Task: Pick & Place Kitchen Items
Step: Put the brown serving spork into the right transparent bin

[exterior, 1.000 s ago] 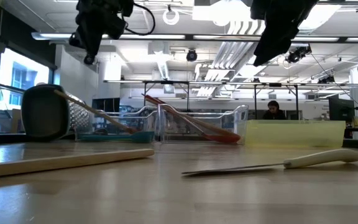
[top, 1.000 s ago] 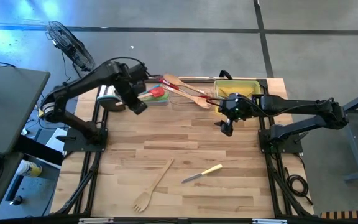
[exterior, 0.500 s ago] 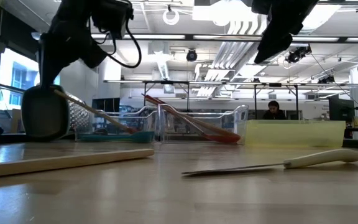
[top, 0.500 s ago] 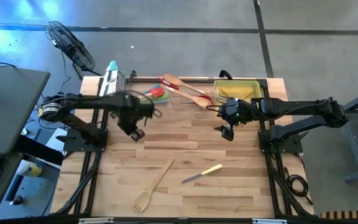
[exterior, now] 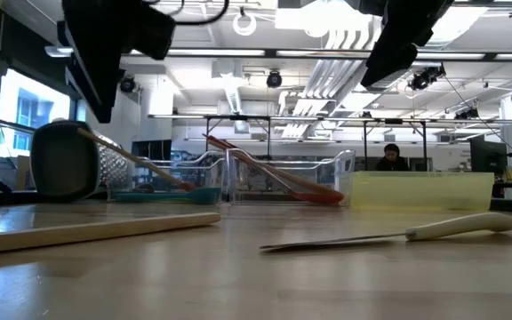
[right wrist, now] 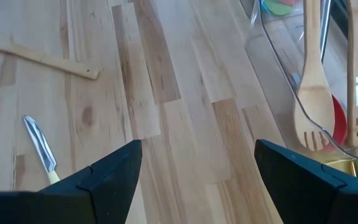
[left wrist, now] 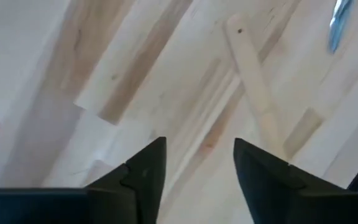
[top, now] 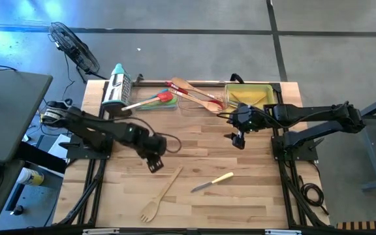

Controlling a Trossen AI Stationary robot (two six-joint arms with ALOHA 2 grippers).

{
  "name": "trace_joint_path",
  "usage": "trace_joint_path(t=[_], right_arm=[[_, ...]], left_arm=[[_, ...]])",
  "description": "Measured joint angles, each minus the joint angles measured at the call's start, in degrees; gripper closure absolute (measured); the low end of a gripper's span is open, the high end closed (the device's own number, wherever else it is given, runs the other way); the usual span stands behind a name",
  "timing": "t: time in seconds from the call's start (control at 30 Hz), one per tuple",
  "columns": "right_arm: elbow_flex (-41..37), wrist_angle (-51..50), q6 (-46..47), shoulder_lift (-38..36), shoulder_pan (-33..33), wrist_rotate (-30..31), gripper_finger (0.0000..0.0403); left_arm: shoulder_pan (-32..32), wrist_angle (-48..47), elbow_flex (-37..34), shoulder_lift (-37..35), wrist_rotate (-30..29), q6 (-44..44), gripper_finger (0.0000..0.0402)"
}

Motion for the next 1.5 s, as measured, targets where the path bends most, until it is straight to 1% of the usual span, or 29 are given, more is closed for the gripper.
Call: trace_joint_path(t=[0.07,0.13,0.23,0.3,0.37,0.43,0.53,0.63,0.73,0.9,1.03,1.13,1.23,1.4,1.5], right_arm=[[0.0,0.0,0.1,0.0,0.0,0.0,0.0098],[0.0,0.0,0.4,0.0,0.0,-0.5,0.0098],[0.0,0.0,0.5,0.0,0.0,-1.9,0.0098],[0.0,0.0,-0.1,0.0,0.0,-2.9,0.0098],[0.0,0.1,-1.7,0.0,0.0,-4.3,0.0098],[0.0,0.4,-3.4,0.0,0.0,-7.1,0.0098],[0.0,0.7,-6.3,0.0,0.0,-13.8,0.0098],[0.0,1.3,-7.3,0.0,0.0,-21.2,0.0098],[0.0,2.5,-7.4,0.0,0.1,-25.4,0.0098],[0.0,4.6,-7.4,0.1,2.0,-24.9,0.0098],[0.0,8.0,-7.1,1.7,4.1,-24.9,0.0098],[0.0,11.3,-7.0,4.0,5.8,-24.9,0.0098],[0.0,14.2,-5.0,7.4,7.6,-24.9,0.0098],[0.0,18.7,1.1,13.3,10.9,-24.9,0.0098],[0.0,21.5,4.5,16.0,14.1,-25.2,0.0098]], left_arm=[[-2.0,1.0,0.0,0.0,-1.8,-4.6,0.0210],[-3.5,0.9,0.0,0.0,-2.1,-10.3,0.0201],[-5.2,2.5,0.0,0.0,-0.9,-19.0,0.0195],[-6.8,5.6,0.0,0.0,0.4,-24.1,0.0195],[-8.8,10.0,0.0,0.0,0.8,-26.6,0.0194],[-10.9,14.1,0.0,0.0,0.2,-26.7,0.0194],[-13.6,18.5,0.0,0.0,-1.1,-27.4,0.0194],[-16.3,20.7,0.0,0.0,-2.7,-30.0,0.0194],[-19.1,21.6,0.0,0.7,-3.3,-34.0,0.0194],[-25.3,22.8,0.0,3.5,-3.4,-38.5,0.0194],[-29.4,25.6,0.1,6.8,-3.3,-43.7,0.0194],[-30.9,25.5,1.5,10.1,-2.1,-46.9,0.0194],[-31.0,25.4,3.9,12.5,-0.5,-47.3,0.0194],[-30.3,17.9,7.8,14.6,1.3,-48.6,0.0194],[-30.1,10.1,9.6,15.2,2.3,-49.6,0.0194]])
